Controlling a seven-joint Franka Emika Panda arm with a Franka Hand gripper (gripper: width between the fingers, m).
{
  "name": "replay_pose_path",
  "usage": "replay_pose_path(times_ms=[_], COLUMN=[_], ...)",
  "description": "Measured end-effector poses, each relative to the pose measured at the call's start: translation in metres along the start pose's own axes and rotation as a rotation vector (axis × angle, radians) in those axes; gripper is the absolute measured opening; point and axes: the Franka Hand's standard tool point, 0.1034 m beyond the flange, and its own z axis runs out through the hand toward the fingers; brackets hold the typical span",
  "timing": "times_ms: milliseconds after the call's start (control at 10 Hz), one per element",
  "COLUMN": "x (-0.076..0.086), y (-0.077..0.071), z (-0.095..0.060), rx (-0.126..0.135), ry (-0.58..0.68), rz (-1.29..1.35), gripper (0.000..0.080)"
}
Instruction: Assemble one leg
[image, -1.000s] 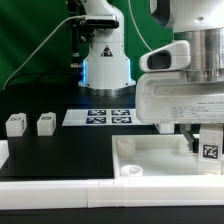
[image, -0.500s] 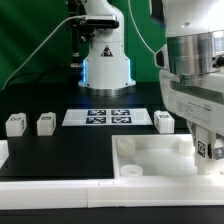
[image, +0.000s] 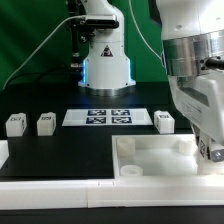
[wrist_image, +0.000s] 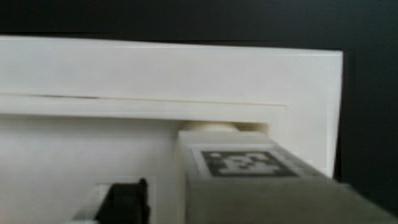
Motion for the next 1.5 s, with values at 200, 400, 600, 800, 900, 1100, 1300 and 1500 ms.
replay_pose_path(times_ms=[200,400,600,800,900,1100,1300,1500], x=[0.0008,-0.0055,-0.0029,-0.0018,-0.0013,-0.0005,-0.002,-0.0011], y=[0.0006,0.0031,0.003,0.0028,0.0008,0.0015,0.0015,0.0014], z=[0.0003,0.0025,0.0023,0.0019,0.001,0.0014,0.0016,0.0013], rx=[-0.002,-0.014,-0.016,-0.038,-0.052,-0.05,-0.042,-0.037], ry=[0.001,0.006,0.007,0.025,0.039,0.038,0.035,0.037], rz=[-0.273,-0.63,-0.765,-1.101,-1.238,-1.174,-1.044,-0.871], gripper=[0.0624,0.0644,0.0649,0.0649,0.0649,0.0649,0.0501,0.0271])
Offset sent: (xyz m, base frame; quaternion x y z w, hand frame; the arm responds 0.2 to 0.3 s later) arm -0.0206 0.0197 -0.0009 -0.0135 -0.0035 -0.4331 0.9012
